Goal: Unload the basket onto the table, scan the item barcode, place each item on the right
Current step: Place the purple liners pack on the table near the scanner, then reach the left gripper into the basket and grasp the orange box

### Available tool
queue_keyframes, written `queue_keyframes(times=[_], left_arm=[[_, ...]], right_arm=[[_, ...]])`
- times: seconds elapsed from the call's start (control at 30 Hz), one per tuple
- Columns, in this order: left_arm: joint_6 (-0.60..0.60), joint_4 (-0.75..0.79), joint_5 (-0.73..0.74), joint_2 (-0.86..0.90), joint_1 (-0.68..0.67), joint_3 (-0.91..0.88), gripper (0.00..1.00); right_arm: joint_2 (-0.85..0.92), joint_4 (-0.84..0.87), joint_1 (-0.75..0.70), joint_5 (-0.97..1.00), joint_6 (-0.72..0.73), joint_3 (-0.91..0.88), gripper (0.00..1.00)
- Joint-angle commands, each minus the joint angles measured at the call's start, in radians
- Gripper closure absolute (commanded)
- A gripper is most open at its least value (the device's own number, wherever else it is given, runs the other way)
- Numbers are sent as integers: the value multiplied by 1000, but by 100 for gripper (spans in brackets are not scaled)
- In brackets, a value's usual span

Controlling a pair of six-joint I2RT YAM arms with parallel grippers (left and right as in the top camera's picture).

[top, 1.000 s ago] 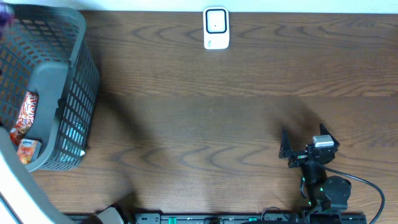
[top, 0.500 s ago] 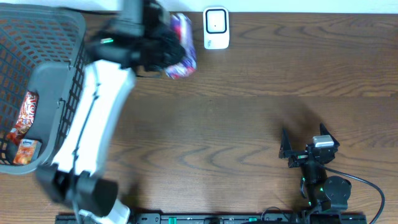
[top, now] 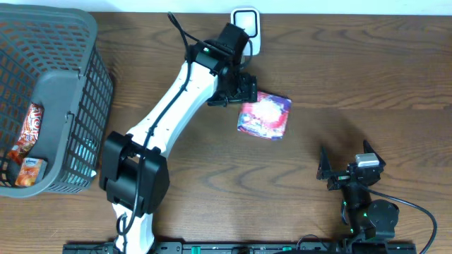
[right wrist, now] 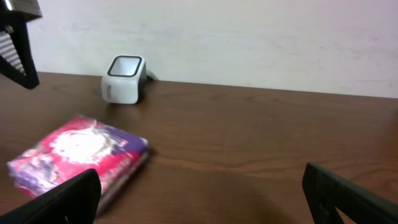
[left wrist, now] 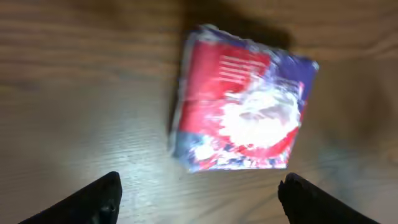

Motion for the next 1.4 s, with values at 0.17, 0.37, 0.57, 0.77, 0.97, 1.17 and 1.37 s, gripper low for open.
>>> queue_keyframes(times=[0.17,0.37,0.57,0.77,0.97,1.17,1.37], left_arm=[[61,94,-11,-318,293,32,18],[42,114,-263,-511,742,32,17],[165,-80,-561,-466,989,-59,18],[522,23,-565,-397,1062,-311,18],[757,141,-663,-391,1062,-527,19],[764,221,-700,-377,1120,-558,19],[764,221,-658,-335,1192,-568,20]], right_arm=[[-5,-3,6,-3,-11,-2,1],[-5,-3,6,-3,-11,-2,1],[-5,-3,6,-3,-11,-2,1],[-5,-3,6,-3,-11,-2,1],[-5,-3,6,-3,-12,-2,1],[-5,-3,6,-3,-11,-2,1],[-5,-3,6,-3,-11,-2,1]])
